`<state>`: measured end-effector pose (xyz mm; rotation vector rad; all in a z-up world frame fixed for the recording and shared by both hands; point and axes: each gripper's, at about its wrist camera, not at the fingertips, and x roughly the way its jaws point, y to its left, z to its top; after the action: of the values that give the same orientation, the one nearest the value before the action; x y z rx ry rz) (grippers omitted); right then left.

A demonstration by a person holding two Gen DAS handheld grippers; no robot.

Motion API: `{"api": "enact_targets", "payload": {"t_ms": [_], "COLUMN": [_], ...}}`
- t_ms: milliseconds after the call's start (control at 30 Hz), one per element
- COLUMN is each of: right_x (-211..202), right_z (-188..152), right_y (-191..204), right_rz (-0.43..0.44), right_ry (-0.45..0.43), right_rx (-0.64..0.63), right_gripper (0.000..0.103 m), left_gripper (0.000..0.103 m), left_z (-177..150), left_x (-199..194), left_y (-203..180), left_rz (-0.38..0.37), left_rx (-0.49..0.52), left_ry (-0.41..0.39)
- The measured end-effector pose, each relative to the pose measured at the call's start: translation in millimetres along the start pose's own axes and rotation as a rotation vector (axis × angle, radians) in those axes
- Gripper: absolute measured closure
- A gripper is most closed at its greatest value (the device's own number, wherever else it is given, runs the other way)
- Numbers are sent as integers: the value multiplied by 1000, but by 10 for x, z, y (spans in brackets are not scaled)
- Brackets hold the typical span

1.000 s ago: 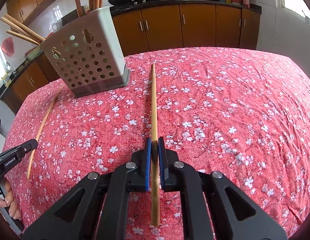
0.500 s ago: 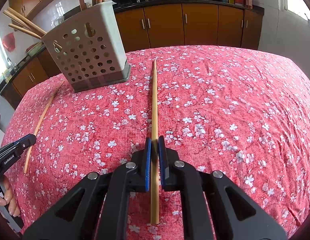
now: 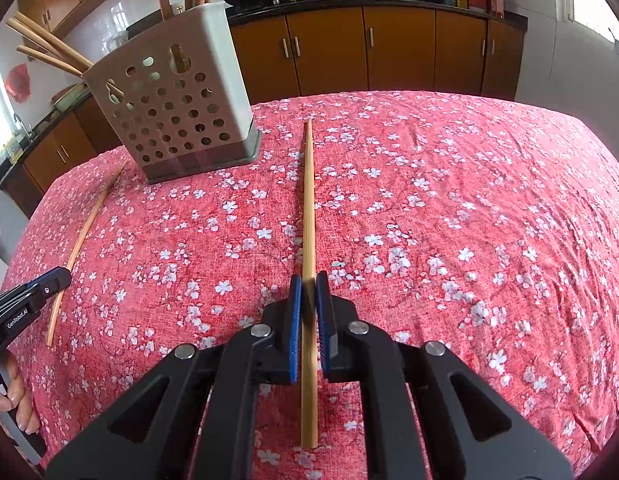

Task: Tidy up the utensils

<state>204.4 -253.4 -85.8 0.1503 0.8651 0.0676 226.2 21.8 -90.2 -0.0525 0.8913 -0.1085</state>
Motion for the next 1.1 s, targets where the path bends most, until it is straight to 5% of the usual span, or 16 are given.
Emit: {"api": "enact_targets", "payload": {"t_ms": [1100], "right_x": [-136], "right_z": [-118], "right_y": [3], "right_rz": [-21], "right_ry": [2], "right_rx": [-20], "right_gripper": [94], "left_gripper": [92], "left_z": [-80], "left_x": [-87], "left_y": [-80], "left_rz": [76], "left_rx": [11], "left_ry": [3]}}
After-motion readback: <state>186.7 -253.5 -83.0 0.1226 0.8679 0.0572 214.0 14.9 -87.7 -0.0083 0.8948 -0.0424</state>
